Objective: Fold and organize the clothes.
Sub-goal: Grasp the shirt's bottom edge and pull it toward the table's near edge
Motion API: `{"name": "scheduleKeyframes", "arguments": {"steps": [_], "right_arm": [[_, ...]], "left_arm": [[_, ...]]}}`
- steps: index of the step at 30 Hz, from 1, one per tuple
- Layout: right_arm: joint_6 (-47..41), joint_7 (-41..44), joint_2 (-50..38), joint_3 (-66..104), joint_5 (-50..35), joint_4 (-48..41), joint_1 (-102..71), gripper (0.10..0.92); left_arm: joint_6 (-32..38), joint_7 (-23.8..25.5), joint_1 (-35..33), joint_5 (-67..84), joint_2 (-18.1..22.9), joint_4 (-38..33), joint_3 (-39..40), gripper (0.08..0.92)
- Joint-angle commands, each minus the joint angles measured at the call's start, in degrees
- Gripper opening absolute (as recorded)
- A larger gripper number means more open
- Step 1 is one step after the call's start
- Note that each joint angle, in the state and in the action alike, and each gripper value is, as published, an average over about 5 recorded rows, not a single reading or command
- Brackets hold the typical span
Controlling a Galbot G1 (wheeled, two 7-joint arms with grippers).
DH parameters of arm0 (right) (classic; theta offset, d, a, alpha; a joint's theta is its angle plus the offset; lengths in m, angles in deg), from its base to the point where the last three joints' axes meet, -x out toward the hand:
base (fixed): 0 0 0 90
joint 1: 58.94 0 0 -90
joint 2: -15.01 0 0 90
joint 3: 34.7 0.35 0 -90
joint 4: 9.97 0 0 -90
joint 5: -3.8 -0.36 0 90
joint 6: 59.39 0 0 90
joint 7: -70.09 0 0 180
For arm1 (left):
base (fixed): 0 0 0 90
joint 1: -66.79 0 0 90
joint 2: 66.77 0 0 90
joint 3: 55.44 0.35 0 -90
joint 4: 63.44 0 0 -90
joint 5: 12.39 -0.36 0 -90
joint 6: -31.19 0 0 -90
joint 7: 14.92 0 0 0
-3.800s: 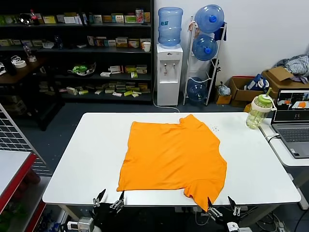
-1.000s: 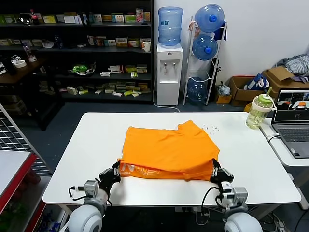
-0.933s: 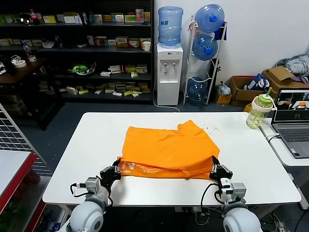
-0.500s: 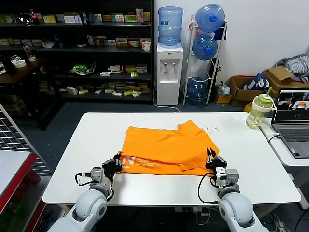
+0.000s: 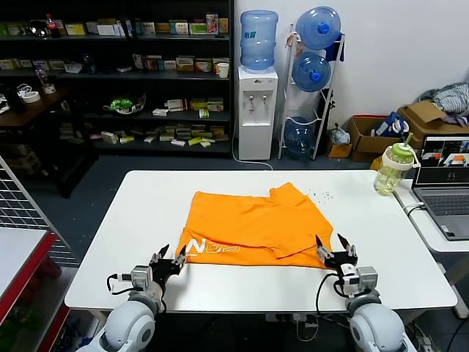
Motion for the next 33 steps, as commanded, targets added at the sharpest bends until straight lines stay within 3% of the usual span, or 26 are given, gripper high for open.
{"name": "scheduleKeyframes", "arguments": {"steps": [1,7,18,23,33], "right_arm": [[-2.5,4.0,-2.2,2.9,-5.8,1.0,-6.1,0.807],[-4.4,4.7,-1.4,2.5,-9.3,-1.0,-4.0,0.822],[-5.4,4.0,-1.1,1.7,-10.0,-3.8,-1.4,0.814],[-5.6,3.4,-1.3,1.8,-10.1,-3.8,-1.7,0.716],[-5.3,3.1,-1.3,1.9,-10.0,-3.0,-2.2,0.422]], "left_arm": [[-0.7,1.0,-4.4,0.0,1.2,-0.8,-1.5,0.689],[-0.5,1.9,-2.5,-0.1,2.0,1.6,-1.7,0.813],[-0.4,2.2,-0.2,-0.1,2.2,4.2,-1.1,0.818],[-0.2,2.0,0.3,-0.2,2.7,4.6,-0.5,0.715],[0.0,1.4,-0.3,-0.2,2.4,2.8,-0.1,0.429]]}}
